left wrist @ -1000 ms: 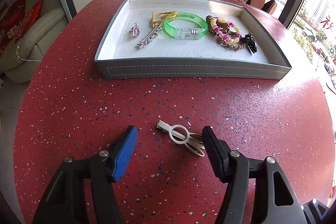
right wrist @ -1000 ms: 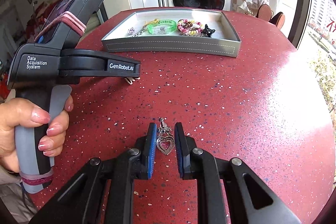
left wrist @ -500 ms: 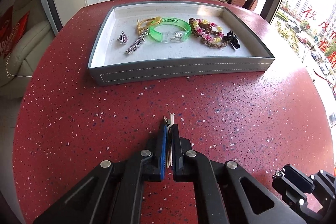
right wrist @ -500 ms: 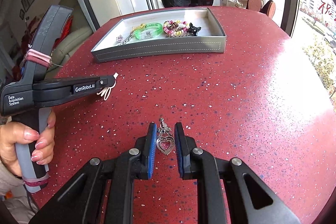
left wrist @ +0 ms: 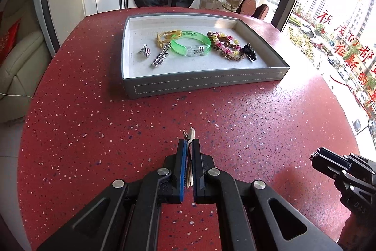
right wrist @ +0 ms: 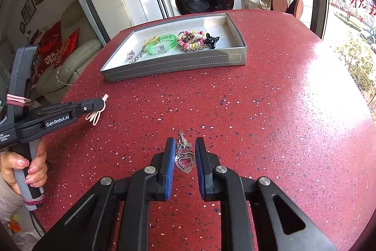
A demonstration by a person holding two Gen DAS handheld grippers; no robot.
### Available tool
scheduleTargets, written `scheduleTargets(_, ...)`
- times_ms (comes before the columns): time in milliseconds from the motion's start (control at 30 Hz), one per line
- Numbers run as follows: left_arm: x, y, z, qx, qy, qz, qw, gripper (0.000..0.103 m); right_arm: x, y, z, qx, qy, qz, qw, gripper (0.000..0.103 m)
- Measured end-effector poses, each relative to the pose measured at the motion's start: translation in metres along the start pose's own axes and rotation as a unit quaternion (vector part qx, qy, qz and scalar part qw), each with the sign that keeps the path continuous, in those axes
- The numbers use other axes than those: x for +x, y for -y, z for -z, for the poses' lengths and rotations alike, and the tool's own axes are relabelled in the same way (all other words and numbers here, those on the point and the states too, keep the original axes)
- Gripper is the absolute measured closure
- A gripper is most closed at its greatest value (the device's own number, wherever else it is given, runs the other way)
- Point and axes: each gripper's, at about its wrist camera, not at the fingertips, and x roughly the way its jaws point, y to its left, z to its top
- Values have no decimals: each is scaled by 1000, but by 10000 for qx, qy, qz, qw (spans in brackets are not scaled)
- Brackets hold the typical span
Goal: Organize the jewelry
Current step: 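Carry the heart pendant and bunny clip over the grey tray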
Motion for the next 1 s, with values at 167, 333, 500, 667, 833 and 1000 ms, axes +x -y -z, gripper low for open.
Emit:
scheduleTargets(167,-3,-2,-1,6,9,-59,10000,81,0,2,-4,83,2,-19,10000,84)
scheduleTargets(333,-8,5,-3,116,88,-57,9999,81,-1,6,-10,204,2,-28,9998,84)
scheduleTargets(500,-11,10,-7,163,156,13,9997,81,-2,9,-16,281,-9,-24,9996,84)
scheduleTargets(667,-14,10,-10,158,222,56,9996,81,-3,9,-24,296,2,-24,9996,84)
scheduleTargets(833,-20,5,-16,131,321,78,9994,81,-1,7,-40,280,28,-49,9996,84)
scheduleTargets(1000,-26,2,-28,131,450,77,9989,81,1,6,-63,270,97,-81,9996,84)
